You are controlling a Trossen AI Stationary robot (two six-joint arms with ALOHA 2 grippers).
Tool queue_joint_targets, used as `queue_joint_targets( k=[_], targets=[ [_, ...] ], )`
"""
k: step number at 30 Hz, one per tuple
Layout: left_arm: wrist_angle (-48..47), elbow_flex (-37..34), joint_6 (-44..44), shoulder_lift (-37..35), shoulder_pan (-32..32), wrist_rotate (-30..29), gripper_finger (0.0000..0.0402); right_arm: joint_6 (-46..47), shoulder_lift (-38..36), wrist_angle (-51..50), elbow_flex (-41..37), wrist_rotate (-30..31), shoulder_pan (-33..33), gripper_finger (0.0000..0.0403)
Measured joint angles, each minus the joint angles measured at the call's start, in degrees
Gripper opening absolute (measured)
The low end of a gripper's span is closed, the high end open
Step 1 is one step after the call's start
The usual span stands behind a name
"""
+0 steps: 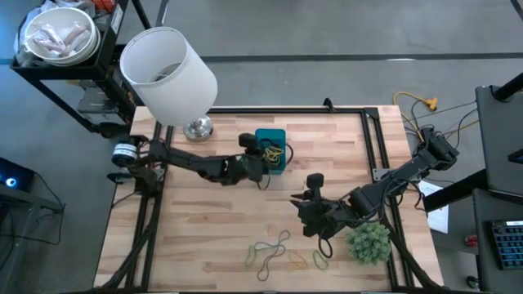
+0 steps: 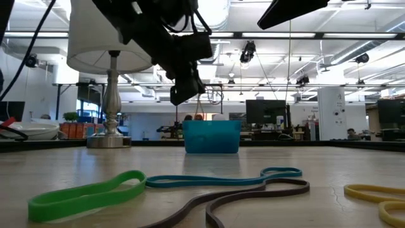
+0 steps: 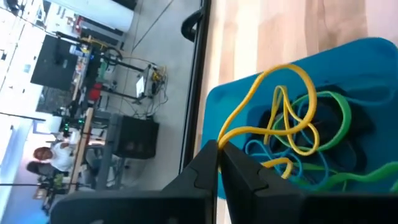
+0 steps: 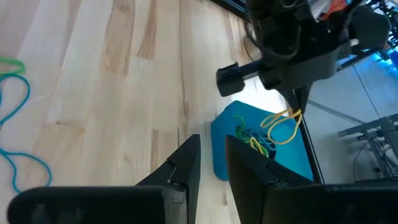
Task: Pick and place rubber bands into bin
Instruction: Put the yellow rubber band into the blue bin
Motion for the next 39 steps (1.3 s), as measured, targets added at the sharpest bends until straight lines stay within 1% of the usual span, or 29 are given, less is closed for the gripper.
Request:
queue_joint_targets(
  k=[7, 13, 18, 19, 32, 39],
  targets=[
    [2.5, -0.2, 0.0, 0.0, 1.4, 4.4, 0.0001, 0.0, 0.0, 0.0, -0.2, 0.0, 0.0, 0.0068],
    [2.6, -0.2, -0.2, 0.0, 2.1, 8.2, 0.0001, 0.1, 0.0, 0.0, -0.4, 0.0, 0.0, 0.0068],
    [1.7, 0.0, -4.1, 0.0, 3.7, 18.0, 0.0001, 0.2, 0.0, 0.0, -0.4, 0.0, 0.0, 0.0068],
    [1.8, 0.1, -4.3, 0.0, 4.1, 19.0, 0.0001, 0.2, 0.0, 0.0, -0.4, 0.0, 0.0, 0.0068],
    [2.3, -0.1, -4.5, 0.0, 5.0, 19.3, 0.0001, 0.1, 0.0, 0.0, -0.5, 0.0, 0.0, 0.0068],
    [2.1, -0.1, -4.5, 0.0, 5.0, 18.4, 0.0002, 0.2, 0.0, 0.0, -0.5, 0.0, 0.0, 0.0068]
  ],
)
